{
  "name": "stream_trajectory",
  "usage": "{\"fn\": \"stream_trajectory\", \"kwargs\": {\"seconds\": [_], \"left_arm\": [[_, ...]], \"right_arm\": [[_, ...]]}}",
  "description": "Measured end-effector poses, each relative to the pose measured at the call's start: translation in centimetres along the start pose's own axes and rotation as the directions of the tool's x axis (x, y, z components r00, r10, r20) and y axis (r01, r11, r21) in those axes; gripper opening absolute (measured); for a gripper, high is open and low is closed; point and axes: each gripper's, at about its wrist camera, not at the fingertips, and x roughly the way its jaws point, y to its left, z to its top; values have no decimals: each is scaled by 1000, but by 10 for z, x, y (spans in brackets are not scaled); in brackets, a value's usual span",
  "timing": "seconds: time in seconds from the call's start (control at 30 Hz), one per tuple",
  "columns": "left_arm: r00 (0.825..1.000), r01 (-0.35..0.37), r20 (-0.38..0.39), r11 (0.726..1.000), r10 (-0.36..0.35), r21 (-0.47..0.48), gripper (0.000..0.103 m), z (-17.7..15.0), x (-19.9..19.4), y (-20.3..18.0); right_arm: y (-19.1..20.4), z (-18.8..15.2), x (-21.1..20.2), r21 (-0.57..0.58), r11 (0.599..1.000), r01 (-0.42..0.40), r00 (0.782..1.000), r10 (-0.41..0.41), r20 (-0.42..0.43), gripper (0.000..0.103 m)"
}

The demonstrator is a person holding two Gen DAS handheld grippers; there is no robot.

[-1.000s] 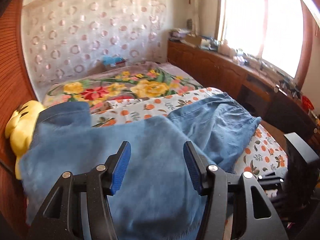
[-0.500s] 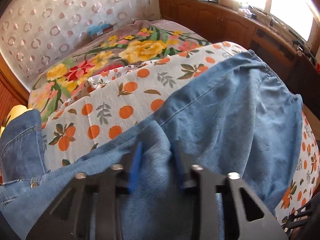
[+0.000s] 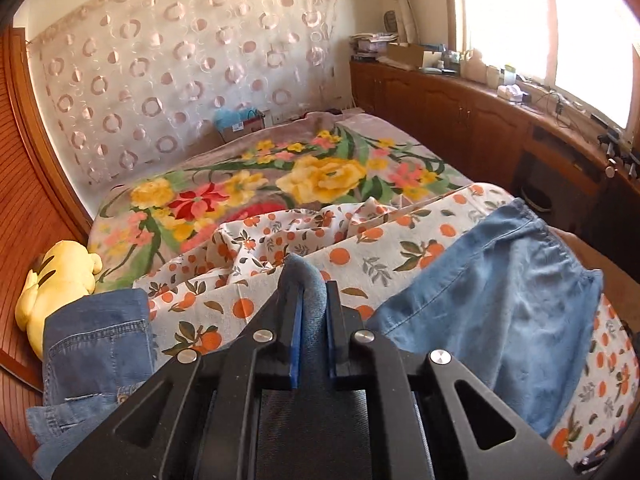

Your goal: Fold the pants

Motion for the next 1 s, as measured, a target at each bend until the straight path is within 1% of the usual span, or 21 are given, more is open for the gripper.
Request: {"fn": "stream_trajectory", "kwargs": {"seconds": [0.07, 0.13, 0.23, 0.27, 0.3, 0.33, 0.4, 0.43, 0.47, 0.5, 0.53, 0.57, 0.67, 0.73, 0.77, 0.83, 0.93, 1.0], "left_arm": [[999, 9, -35, 1000, -8, 16, 11, -4, 14, -5], [999, 16, -47, 1000, -15, 17, 11, -8, 20, -8], [998, 32, -51, 999, -32, 0, 13, -9, 16, -7], [998, 47, -49, 999, -47, -8, 17, -9, 12, -7], [997, 66, -43, 998, -66, -13, 25, -8, 7, -6], [996, 83, -35, 996, -84, -14, 30, -8, 3, -7], [993, 120, -9, 993, -120, -13, 49, -10, -9, -8], [990, 143, 8, 990, -143, -11, 50, -12, -16, -10], [986, 164, 25, 986, -164, -8, 55, -14, -23, -12], [984, 176, 38, 984, -176, -7, 64, -17, -28, -13], [981, 188, 49, 982, -187, -5, 70, -20, -34, -15], [978, 201, 62, 980, -201, -3, 79, -23, -39, -16], [972, 223, 67, 975, -223, 7, 80, -35, -44, -20], [974, 221, 55, 975, -221, 4, 80, -42, -39, -19], [973, 226, 46, 974, -226, -1, 80, -46, -35, -19], [971, 237, 18, 971, -237, -11, 80, -54, -24, -19], [967, 254, -14, 967, -255, -22, 80, -64, -9, -20], [965, 263, -16, 965, -263, -23, 80, -69, -6, -22]], "right_arm": [[-1, -2, 3, 11, 1000, 0, 1000, 0, -18, 5], [-2, -2, 6, 5, 1000, 16, 1000, -16, -27, 5], [-9, 2, 2, 32, 999, 4, 1000, -3, -28, 5], [-11, 3, -1, 36, 999, 7, 1000, -6, -22, 5], [-12, 5, -4, 35, 999, 16, 1000, -16, -21, 11], [-14, 6, -8, 29, 999, 32, 999, -31, -19, 13], [-20, 6, -19, 19, 997, 79, 997, -79, -7, 13], [-24, 7, -23, 21, 994, 103, 995, -103, -2, 13], [-27, 7, -26, 25, 992, 125, 992, -125, 2, 14], [-33, 7, -29, 33, 988, 153, 988, -153, 6, 14], [-38, 7, -33, 39, 983, 180, 983, -181, 10, 15], [-43, 8, -37, 46, 978, 204, 979, -205, 14, 16], [-57, 9, -45, 68, 962, 264, 963, -267, 28, 19], [-66, 12, -50, 73, 947, 313, 948, -316, 32, 28], [-70, 14, -52, 71, 940, 334, 941, -337, 39, 30], [-75, 19, -55, 73, 926, 370, 926, -374, 53, 39], [-80, 22, -55, 83, 909, 408, 909, -414, 59, 48], [-84, 24, -51, 84, 899, 431, 899, -436, 50, 51]]}}
